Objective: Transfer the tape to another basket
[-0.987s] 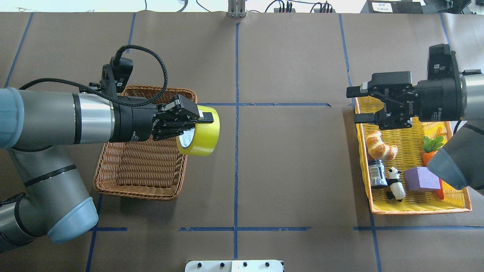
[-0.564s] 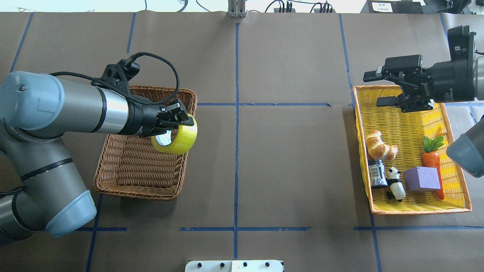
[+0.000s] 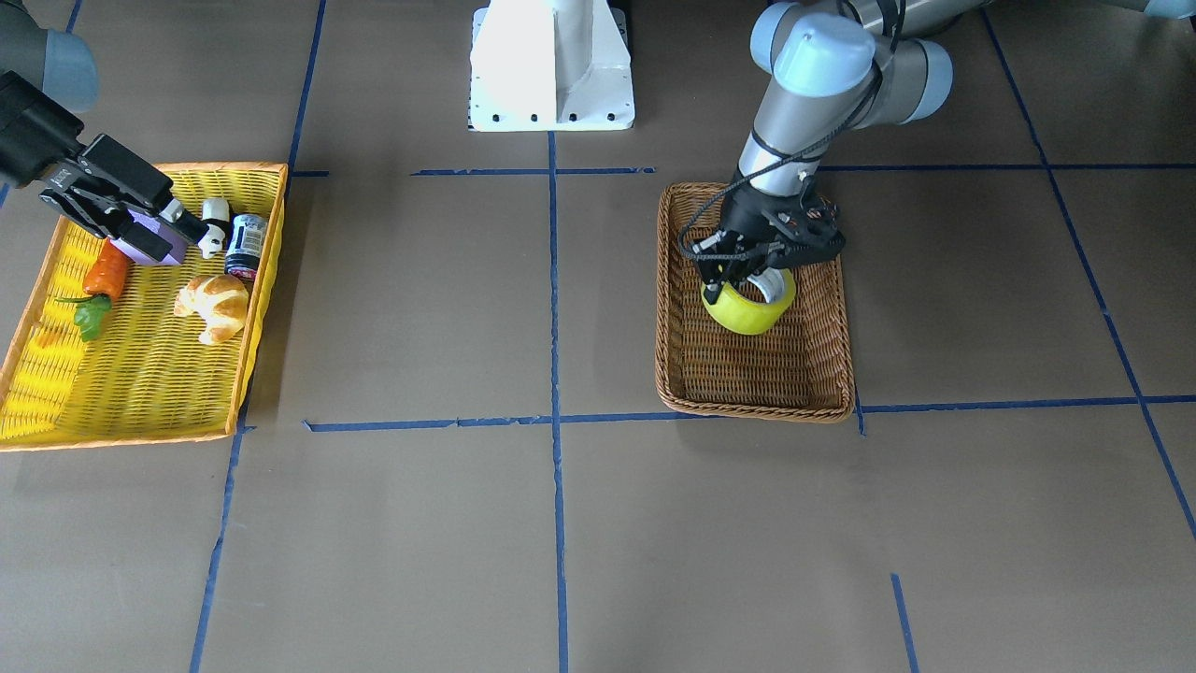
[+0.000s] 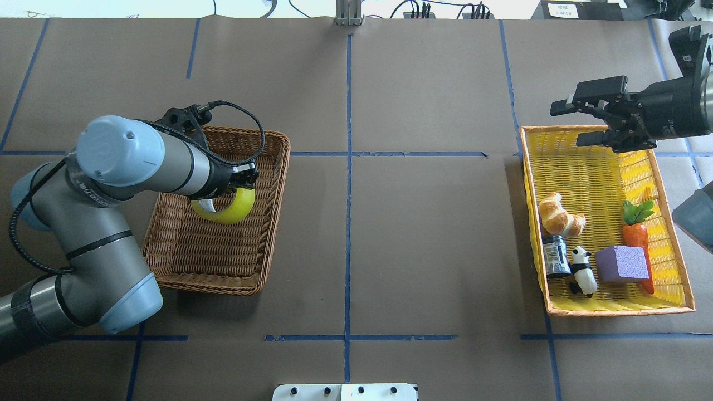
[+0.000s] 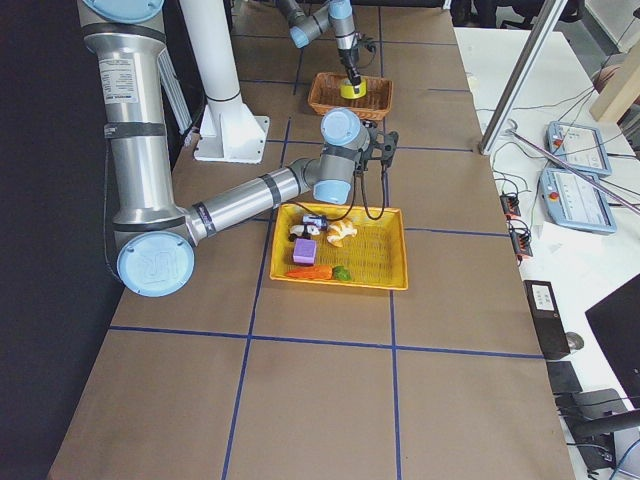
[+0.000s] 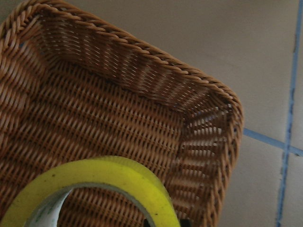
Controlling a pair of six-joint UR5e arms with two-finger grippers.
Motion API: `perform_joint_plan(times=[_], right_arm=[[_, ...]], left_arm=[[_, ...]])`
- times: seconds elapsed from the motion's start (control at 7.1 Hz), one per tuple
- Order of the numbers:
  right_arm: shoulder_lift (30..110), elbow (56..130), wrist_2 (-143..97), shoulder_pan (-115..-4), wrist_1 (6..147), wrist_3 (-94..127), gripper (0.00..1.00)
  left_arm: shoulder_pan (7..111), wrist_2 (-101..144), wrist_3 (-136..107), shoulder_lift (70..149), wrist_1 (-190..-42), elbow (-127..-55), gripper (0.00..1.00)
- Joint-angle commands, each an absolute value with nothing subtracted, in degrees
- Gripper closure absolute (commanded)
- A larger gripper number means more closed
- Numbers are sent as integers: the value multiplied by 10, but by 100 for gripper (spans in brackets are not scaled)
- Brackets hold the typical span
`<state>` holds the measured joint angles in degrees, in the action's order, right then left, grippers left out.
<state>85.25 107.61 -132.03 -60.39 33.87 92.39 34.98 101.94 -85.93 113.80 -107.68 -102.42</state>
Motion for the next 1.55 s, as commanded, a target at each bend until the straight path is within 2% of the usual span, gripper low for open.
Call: perform_joint_plan(times=[0.0,0.42,0.7,1.13,1.27,1.41], right_arm=[[848,1074,-1314,-594,340,923,0],[845,1070,-1308,-584,340,923,0],[844,1067,-1308,-582,340,923,0],[845,1068,-1293,-573,340,923,0],[846,1068,-1293,-573,340,923,0],[846,1068,-1293,-573,340,923,0]], left_arm=[[346,1011,-848,1146,-1075,-993,97],[341,1011,-848,1146,-1072,-993,93],[340,1012,-848,1145,-1071,-993,83],[340,1012,-850,1146,-1043,-999,82],[340,1013,-851,1146,-1041,-1006,72],[341,1013,-851,1144,-1041,-1022,4]])
